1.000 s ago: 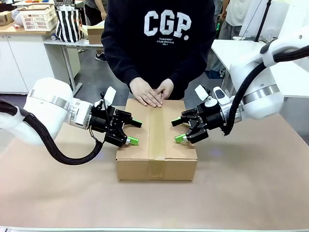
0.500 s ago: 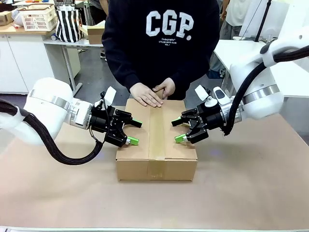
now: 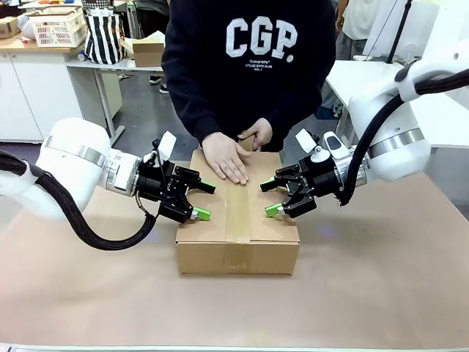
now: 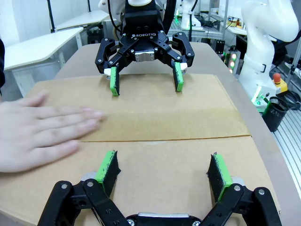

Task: Pack the gift set into the box.
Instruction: Press and hold the closed box until the human finishes sealing it.

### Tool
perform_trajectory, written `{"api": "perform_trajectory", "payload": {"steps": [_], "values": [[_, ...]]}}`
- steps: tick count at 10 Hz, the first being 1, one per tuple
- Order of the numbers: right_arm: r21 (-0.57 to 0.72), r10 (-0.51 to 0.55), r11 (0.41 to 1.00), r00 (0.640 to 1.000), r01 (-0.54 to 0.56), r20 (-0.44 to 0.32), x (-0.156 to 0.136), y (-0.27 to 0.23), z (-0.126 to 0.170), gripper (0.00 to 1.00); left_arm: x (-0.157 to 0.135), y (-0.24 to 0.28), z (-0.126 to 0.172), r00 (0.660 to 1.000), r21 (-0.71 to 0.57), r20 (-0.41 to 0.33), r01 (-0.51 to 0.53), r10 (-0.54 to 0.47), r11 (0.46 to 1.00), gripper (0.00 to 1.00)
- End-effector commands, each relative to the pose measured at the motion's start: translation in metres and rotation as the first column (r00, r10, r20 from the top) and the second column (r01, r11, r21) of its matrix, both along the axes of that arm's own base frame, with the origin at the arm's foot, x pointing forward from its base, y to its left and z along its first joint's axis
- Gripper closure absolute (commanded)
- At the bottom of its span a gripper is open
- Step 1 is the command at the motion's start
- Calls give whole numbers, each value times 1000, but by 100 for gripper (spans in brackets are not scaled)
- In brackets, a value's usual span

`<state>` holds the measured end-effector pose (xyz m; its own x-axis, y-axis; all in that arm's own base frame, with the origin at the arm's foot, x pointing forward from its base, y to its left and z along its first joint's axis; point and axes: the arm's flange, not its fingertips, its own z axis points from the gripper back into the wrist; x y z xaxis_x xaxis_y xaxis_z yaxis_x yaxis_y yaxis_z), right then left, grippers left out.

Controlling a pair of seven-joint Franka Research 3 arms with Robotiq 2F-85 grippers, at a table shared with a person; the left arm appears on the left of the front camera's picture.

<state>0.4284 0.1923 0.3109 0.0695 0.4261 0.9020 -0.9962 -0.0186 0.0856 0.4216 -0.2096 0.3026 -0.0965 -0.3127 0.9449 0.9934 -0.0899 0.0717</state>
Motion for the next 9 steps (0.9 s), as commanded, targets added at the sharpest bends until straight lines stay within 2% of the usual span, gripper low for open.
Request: {"api": "perform_trajectory", "payload": {"steps": [1,9], "values": [[-1,-6,1000,1000,6,-4,-1,-1,-2,0,-1,0,-2,1000,2,-4,-1,1,1000,0],[-1,-6,1000,1000,6,-4,-1,-1,-2,0,-1,0,-2,1000,2,-4,-1,1,1000,0]]}}
